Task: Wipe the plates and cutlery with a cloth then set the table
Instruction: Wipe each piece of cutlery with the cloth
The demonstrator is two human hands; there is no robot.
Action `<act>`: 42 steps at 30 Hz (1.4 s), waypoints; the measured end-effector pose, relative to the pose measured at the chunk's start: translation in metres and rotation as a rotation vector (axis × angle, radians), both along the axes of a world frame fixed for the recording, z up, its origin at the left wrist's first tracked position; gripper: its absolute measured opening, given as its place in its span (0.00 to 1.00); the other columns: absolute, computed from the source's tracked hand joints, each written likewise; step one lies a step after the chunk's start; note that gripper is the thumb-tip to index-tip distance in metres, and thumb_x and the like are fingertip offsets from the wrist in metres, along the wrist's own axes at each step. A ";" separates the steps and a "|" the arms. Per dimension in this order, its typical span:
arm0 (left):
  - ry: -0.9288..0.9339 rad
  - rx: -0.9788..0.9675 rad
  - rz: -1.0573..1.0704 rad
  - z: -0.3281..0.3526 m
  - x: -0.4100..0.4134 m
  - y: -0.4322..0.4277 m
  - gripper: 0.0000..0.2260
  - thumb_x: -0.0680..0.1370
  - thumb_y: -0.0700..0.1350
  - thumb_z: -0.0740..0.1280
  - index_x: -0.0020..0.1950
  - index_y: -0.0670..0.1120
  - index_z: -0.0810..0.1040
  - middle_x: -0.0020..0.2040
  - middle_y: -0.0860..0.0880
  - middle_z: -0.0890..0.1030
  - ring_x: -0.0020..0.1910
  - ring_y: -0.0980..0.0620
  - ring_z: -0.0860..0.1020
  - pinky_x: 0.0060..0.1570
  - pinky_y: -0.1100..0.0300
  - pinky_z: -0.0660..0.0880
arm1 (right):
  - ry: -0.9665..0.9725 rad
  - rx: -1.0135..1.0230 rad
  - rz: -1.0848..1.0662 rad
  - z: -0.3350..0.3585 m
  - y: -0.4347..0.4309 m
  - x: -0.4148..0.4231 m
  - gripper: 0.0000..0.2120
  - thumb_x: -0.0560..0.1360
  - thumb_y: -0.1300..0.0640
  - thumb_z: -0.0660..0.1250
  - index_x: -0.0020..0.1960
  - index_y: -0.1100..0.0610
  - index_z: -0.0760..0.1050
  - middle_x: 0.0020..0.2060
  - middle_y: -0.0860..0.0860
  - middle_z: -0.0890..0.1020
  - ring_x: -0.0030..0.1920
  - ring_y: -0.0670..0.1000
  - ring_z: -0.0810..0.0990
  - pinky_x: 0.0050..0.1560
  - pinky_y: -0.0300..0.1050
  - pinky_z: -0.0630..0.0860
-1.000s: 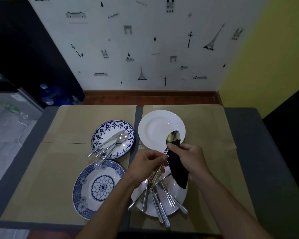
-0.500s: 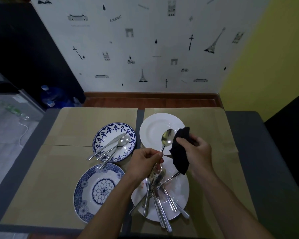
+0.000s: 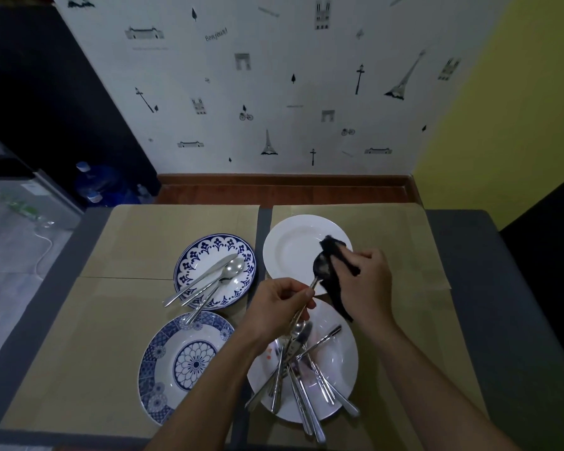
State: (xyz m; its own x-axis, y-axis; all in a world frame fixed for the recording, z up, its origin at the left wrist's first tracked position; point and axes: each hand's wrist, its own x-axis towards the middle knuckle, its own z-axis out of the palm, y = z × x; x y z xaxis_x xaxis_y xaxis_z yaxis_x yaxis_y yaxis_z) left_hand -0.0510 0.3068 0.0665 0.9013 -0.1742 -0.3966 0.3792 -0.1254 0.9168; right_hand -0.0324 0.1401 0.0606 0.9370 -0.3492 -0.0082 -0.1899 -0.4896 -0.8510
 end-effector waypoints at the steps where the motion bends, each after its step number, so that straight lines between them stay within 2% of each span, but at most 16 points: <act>1: 0.002 0.000 0.011 0.000 0.000 0.001 0.05 0.79 0.42 0.70 0.45 0.42 0.84 0.39 0.44 0.86 0.34 0.49 0.80 0.36 0.57 0.77 | 0.010 0.093 -0.057 0.001 -0.002 0.001 0.12 0.80 0.48 0.70 0.62 0.46 0.84 0.48 0.49 0.78 0.50 0.52 0.79 0.55 0.53 0.80; 3: 0.005 -0.021 0.052 0.001 0.001 0.003 0.07 0.79 0.41 0.70 0.47 0.38 0.83 0.38 0.43 0.85 0.31 0.51 0.79 0.32 0.60 0.76 | 0.037 0.389 -0.143 0.003 -0.006 0.003 0.07 0.80 0.47 0.69 0.54 0.42 0.85 0.45 0.47 0.86 0.48 0.51 0.85 0.53 0.58 0.84; 5: 0.001 -0.034 0.076 0.002 0.002 0.004 0.08 0.80 0.40 0.69 0.48 0.35 0.82 0.34 0.46 0.84 0.27 0.55 0.77 0.26 0.66 0.71 | 0.095 0.630 -0.166 0.008 -0.005 0.004 0.09 0.81 0.49 0.70 0.44 0.42 0.86 0.43 0.48 0.88 0.48 0.52 0.87 0.55 0.57 0.84; 8: -0.011 -0.054 0.052 0.005 0.004 0.001 0.07 0.80 0.41 0.69 0.47 0.37 0.83 0.34 0.47 0.83 0.27 0.55 0.77 0.28 0.64 0.73 | 0.226 0.771 -0.053 0.010 -0.001 0.002 0.09 0.80 0.50 0.70 0.48 0.53 0.87 0.46 0.56 0.89 0.52 0.59 0.87 0.58 0.60 0.83; 11: -0.023 -0.097 0.023 0.004 0.008 0.001 0.06 0.79 0.41 0.70 0.46 0.39 0.84 0.37 0.42 0.83 0.32 0.50 0.79 0.38 0.56 0.77 | 0.303 0.786 0.057 0.011 0.004 -0.001 0.12 0.79 0.51 0.72 0.50 0.60 0.86 0.46 0.61 0.88 0.48 0.60 0.87 0.54 0.58 0.84; 15: -0.023 -0.122 -0.035 0.003 0.008 0.004 0.08 0.79 0.40 0.69 0.48 0.34 0.82 0.38 0.41 0.83 0.33 0.49 0.80 0.39 0.56 0.76 | 0.347 0.855 0.141 0.018 0.003 0.000 0.12 0.73 0.54 0.78 0.48 0.63 0.85 0.41 0.65 0.85 0.38 0.61 0.84 0.43 0.56 0.83; 18: -0.019 -0.108 -0.098 0.004 0.005 0.003 0.07 0.80 0.40 0.69 0.48 0.37 0.83 0.38 0.44 0.84 0.32 0.51 0.80 0.37 0.60 0.76 | 0.305 0.707 0.067 0.016 0.004 0.006 0.14 0.68 0.48 0.81 0.43 0.59 0.86 0.40 0.64 0.86 0.40 0.67 0.86 0.46 0.68 0.84; 21: -0.025 -0.065 -0.113 0.004 0.006 0.001 0.07 0.80 0.41 0.68 0.47 0.38 0.83 0.37 0.46 0.84 0.31 0.53 0.80 0.36 0.60 0.75 | 0.271 0.598 0.074 0.020 0.006 0.006 0.19 0.73 0.41 0.76 0.42 0.58 0.85 0.38 0.62 0.86 0.40 0.66 0.87 0.45 0.67 0.84; 24: -0.026 -0.033 -0.077 0.003 0.007 0.001 0.08 0.80 0.41 0.68 0.47 0.36 0.83 0.37 0.45 0.84 0.30 0.53 0.80 0.35 0.60 0.76 | 0.315 0.659 0.121 0.027 0.003 0.005 0.15 0.79 0.51 0.72 0.46 0.64 0.83 0.41 0.68 0.85 0.37 0.64 0.86 0.44 0.63 0.85; 27: -0.030 -0.035 -0.055 0.004 0.008 0.002 0.09 0.80 0.40 0.69 0.48 0.34 0.82 0.36 0.44 0.84 0.30 0.52 0.80 0.34 0.61 0.76 | 0.332 0.715 0.162 0.025 -0.002 0.004 0.06 0.77 0.63 0.69 0.48 0.66 0.83 0.44 0.70 0.84 0.39 0.65 0.84 0.49 0.72 0.82; 29: -0.049 -0.014 -0.105 0.005 0.008 0.002 0.08 0.80 0.39 0.68 0.48 0.35 0.82 0.36 0.46 0.84 0.30 0.53 0.80 0.36 0.60 0.75 | 0.314 0.719 0.150 0.022 -0.004 0.003 0.04 0.76 0.64 0.72 0.49 0.65 0.84 0.44 0.68 0.85 0.40 0.66 0.85 0.48 0.72 0.82; 31: -0.073 0.020 -0.168 0.006 0.007 0.003 0.08 0.80 0.39 0.68 0.47 0.35 0.82 0.36 0.47 0.84 0.31 0.55 0.80 0.36 0.60 0.74 | 0.295 0.725 0.127 0.024 -0.004 0.002 0.08 0.74 0.61 0.77 0.49 0.65 0.84 0.43 0.68 0.85 0.38 0.67 0.86 0.44 0.72 0.83; 34: -0.085 0.032 -0.215 0.007 0.007 0.003 0.08 0.80 0.41 0.68 0.47 0.36 0.82 0.38 0.43 0.85 0.32 0.53 0.80 0.38 0.57 0.73 | 0.260 0.690 0.040 0.025 -0.001 0.002 0.13 0.71 0.55 0.81 0.43 0.65 0.83 0.38 0.66 0.85 0.34 0.68 0.85 0.38 0.69 0.83; 36: -0.089 0.039 -0.206 0.008 0.007 0.003 0.08 0.80 0.42 0.69 0.47 0.37 0.83 0.39 0.41 0.85 0.32 0.52 0.80 0.39 0.54 0.72 | 0.253 0.655 0.017 0.022 0.002 0.003 0.15 0.70 0.48 0.80 0.39 0.60 0.84 0.37 0.63 0.86 0.36 0.68 0.86 0.40 0.69 0.84; 38: -0.081 0.035 -0.165 0.007 0.008 0.003 0.08 0.80 0.42 0.70 0.47 0.37 0.83 0.39 0.41 0.85 0.32 0.50 0.80 0.39 0.54 0.72 | 0.267 0.613 0.055 0.021 0.004 0.003 0.16 0.70 0.43 0.78 0.41 0.57 0.85 0.39 0.60 0.87 0.40 0.66 0.87 0.45 0.67 0.84; 42: -0.050 -0.003 -0.075 0.004 0.008 0.007 0.07 0.79 0.41 0.70 0.46 0.38 0.84 0.39 0.41 0.85 0.34 0.48 0.80 0.39 0.55 0.76 | 0.329 0.753 0.134 0.027 -0.004 0.003 0.10 0.80 0.57 0.70 0.50 0.65 0.84 0.44 0.65 0.86 0.40 0.62 0.87 0.39 0.52 0.84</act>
